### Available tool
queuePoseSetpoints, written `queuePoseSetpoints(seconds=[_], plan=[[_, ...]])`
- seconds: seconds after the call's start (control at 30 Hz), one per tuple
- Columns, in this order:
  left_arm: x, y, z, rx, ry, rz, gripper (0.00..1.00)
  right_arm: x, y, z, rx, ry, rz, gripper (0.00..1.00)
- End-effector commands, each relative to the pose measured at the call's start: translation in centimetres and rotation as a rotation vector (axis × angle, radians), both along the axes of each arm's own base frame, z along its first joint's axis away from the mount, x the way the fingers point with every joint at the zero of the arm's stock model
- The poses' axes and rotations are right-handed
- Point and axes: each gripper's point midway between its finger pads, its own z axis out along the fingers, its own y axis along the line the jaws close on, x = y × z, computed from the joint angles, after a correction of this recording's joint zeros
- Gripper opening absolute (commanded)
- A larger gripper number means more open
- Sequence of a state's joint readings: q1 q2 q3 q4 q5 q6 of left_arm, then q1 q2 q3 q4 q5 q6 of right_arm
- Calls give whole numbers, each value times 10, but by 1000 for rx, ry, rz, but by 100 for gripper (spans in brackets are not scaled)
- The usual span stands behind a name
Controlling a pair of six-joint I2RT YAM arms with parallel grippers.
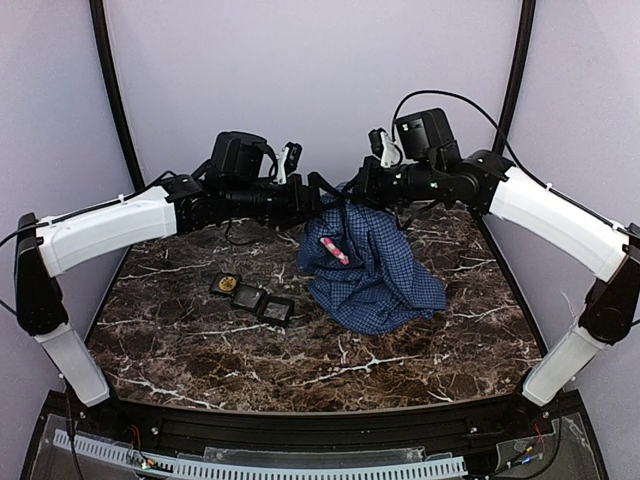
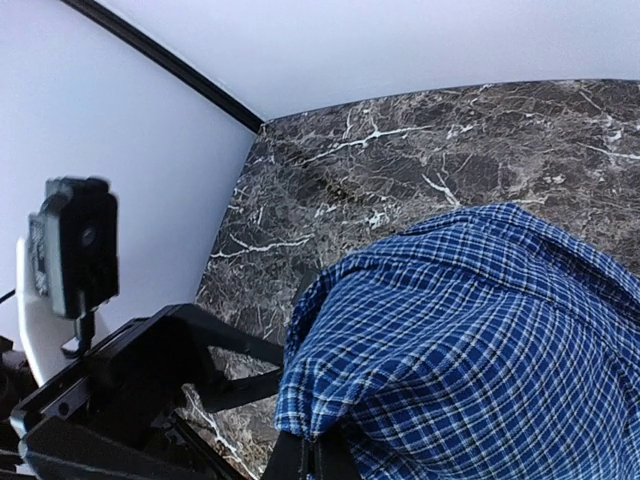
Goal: Remove the brooch from the garment
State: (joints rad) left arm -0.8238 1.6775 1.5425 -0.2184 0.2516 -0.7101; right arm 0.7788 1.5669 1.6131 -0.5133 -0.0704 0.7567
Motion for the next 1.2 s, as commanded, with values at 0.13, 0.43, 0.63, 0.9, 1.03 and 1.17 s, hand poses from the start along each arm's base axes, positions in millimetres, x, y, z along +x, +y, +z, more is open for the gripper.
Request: queuePoseSetpoints(seconds=[0.13, 0.43, 0.63, 0.9, 1.03, 1.17], plan=[[4, 2, 2, -6, 51, 42, 78, -15, 5, 22, 25, -114, 38, 0], [3, 16, -41, 88, 128, 84, 56, -20, -3, 43, 71, -177, 29, 0], [1, 18, -44, 103, 127, 72, 48, -21, -8, 40, 71, -174, 13, 0], [4, 20, -38, 45, 104, 47, 39, -22, -6, 33, 63, -158, 26, 0], [-5, 11, -14, -19, 5, -49, 41, -26, -2, 25, 65, -138, 52, 0], [-8, 10, -2, -34, -49, -74, 43, -28, 2, 21, 75, -125, 82, 0]])
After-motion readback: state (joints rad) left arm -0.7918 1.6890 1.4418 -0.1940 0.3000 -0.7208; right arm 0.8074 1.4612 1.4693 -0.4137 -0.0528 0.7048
